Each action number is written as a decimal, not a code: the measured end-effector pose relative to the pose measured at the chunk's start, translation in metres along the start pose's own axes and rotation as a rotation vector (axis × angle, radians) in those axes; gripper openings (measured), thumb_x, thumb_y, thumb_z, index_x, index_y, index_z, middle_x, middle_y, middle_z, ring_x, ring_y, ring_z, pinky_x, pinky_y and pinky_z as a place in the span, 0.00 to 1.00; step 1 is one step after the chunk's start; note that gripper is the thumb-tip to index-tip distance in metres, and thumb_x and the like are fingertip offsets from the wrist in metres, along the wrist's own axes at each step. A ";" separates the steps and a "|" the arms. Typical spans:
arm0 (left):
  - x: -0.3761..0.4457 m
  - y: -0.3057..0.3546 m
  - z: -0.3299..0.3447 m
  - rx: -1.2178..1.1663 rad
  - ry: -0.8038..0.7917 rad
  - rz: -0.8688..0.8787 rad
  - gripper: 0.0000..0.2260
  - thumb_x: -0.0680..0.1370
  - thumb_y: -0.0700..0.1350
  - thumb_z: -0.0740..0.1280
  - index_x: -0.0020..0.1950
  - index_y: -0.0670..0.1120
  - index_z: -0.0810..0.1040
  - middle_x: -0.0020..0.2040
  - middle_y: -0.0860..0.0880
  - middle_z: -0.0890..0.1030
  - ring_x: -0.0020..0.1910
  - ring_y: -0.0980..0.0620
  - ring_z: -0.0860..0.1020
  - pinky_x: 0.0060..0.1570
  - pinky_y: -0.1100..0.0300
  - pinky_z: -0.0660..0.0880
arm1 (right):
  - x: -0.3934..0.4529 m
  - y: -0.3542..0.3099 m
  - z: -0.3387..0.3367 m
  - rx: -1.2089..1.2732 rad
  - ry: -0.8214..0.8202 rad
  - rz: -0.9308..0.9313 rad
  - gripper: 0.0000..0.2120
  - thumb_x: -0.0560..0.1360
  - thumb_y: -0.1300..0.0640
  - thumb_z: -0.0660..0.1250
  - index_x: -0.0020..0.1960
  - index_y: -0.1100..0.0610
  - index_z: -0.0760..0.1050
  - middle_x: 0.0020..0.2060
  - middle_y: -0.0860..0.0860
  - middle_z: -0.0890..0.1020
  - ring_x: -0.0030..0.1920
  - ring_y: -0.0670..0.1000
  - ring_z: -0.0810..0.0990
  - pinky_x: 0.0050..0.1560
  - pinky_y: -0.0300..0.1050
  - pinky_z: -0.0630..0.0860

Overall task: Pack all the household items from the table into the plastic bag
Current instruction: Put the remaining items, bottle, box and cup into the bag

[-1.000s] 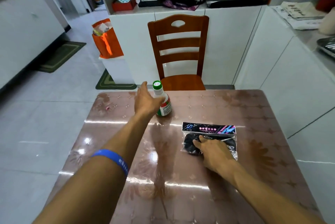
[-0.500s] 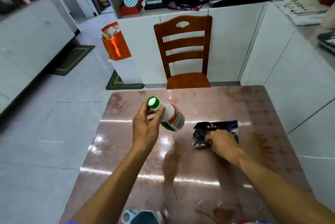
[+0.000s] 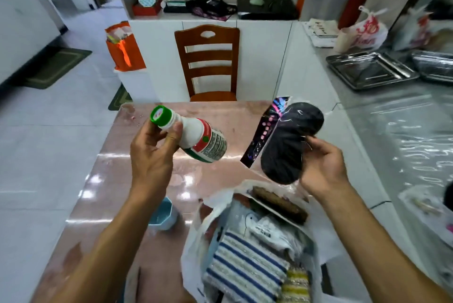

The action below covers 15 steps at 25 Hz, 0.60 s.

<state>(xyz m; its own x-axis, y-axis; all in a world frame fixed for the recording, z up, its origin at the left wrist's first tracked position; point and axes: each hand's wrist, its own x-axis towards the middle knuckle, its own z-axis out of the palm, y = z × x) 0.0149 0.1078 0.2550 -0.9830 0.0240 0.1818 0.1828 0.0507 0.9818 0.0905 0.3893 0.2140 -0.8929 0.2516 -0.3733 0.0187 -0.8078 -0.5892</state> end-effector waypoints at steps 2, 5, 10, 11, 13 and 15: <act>-0.023 0.026 0.002 -0.033 -0.001 0.026 0.11 0.76 0.52 0.67 0.57 0.55 0.77 0.58 0.52 0.81 0.58 0.52 0.80 0.54 0.51 0.80 | -0.043 -0.005 -0.010 0.067 -0.040 0.061 0.16 0.75 0.48 0.63 0.57 0.55 0.78 0.55 0.58 0.82 0.57 0.60 0.80 0.63 0.57 0.73; -0.055 0.058 0.002 -0.085 -0.012 0.070 0.13 0.75 0.52 0.67 0.58 0.51 0.77 0.57 0.52 0.81 0.57 0.53 0.80 0.51 0.55 0.81 | -0.085 0.008 -0.001 -0.169 -0.001 0.076 0.18 0.74 0.57 0.68 0.62 0.62 0.77 0.49 0.59 0.85 0.48 0.59 0.85 0.49 0.54 0.82; -0.091 0.078 -0.011 -0.099 0.001 0.112 0.17 0.75 0.51 0.67 0.63 0.47 0.75 0.59 0.51 0.80 0.59 0.53 0.80 0.51 0.55 0.81 | -0.151 0.019 -0.001 -0.928 -0.002 -0.655 0.16 0.73 0.68 0.69 0.55 0.51 0.80 0.46 0.47 0.86 0.46 0.46 0.84 0.44 0.35 0.79; -0.095 0.079 -0.015 -0.101 0.004 0.120 0.18 0.75 0.52 0.67 0.63 0.47 0.75 0.60 0.51 0.80 0.59 0.53 0.80 0.52 0.55 0.81 | -0.161 0.030 -0.007 -1.237 -0.071 -0.827 0.15 0.74 0.66 0.68 0.56 0.50 0.80 0.47 0.46 0.85 0.46 0.45 0.83 0.46 0.35 0.78; -0.102 0.081 -0.022 -0.100 0.008 0.134 0.18 0.75 0.52 0.67 0.63 0.48 0.75 0.60 0.50 0.80 0.59 0.52 0.79 0.52 0.54 0.80 | -0.165 0.062 -0.027 -1.856 -0.210 -1.048 0.13 0.74 0.60 0.65 0.56 0.50 0.80 0.50 0.48 0.85 0.48 0.51 0.83 0.49 0.44 0.79; -0.106 0.082 -0.026 -0.086 0.016 0.149 0.17 0.75 0.52 0.67 0.62 0.49 0.76 0.60 0.49 0.80 0.59 0.52 0.79 0.52 0.53 0.80 | -0.158 0.095 -0.039 -2.224 -0.210 -0.780 0.14 0.75 0.61 0.63 0.58 0.49 0.77 0.54 0.49 0.83 0.54 0.56 0.81 0.54 0.52 0.77</act>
<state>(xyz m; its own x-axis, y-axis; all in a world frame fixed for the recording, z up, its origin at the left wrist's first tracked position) 0.1338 0.0838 0.3175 -0.9454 0.0090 0.3259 0.3253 -0.0383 0.9448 0.2508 0.2937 0.1894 -0.9831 -0.0438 0.1777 -0.0731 0.9841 -0.1620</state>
